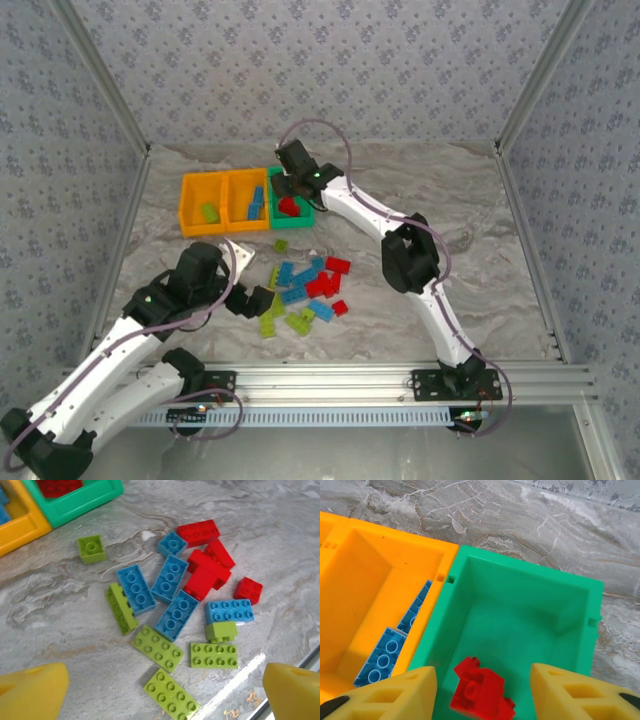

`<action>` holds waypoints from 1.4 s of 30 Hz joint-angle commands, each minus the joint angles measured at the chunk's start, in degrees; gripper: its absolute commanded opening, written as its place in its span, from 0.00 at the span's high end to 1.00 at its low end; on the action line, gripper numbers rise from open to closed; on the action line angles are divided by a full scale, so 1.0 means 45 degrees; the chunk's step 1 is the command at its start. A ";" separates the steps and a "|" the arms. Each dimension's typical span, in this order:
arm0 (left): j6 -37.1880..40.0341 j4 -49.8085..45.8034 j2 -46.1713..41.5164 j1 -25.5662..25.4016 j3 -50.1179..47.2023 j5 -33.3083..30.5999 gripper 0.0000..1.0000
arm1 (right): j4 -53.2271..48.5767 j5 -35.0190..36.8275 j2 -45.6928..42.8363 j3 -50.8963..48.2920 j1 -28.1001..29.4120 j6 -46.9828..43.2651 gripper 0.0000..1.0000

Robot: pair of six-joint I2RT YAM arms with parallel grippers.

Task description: Sort the legos into containers by color

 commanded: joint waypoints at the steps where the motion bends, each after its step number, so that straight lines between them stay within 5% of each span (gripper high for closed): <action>1: -0.2327 0.0052 0.0745 0.0009 0.1112 -0.0693 0.01 | -0.0822 0.0041 -0.1828 -0.0141 -0.0042 -0.0464 0.43; 6: -0.3430 0.2292 0.2359 -0.0023 0.1306 -0.1008 0.01 | -0.1126 -0.0806 -0.5028 -0.2674 -0.0008 -0.0722 0.41; 20: -0.1924 0.3696 1.0976 -0.0006 0.4740 -0.3985 0.11 | -0.1561 -0.2280 -1.5545 -1.3586 0.1010 0.0599 0.12; 27: -0.2205 0.4000 1.3561 0.0345 0.5719 -0.3804 0.20 | -0.1631 -0.2908 -1.6261 -1.3994 0.1083 0.1456 0.09; 42: -0.3142 0.5331 1.3452 0.0910 0.4442 -0.2415 0.77 | -0.1252 -0.2914 -1.5225 -1.3919 0.1511 0.2029 0.08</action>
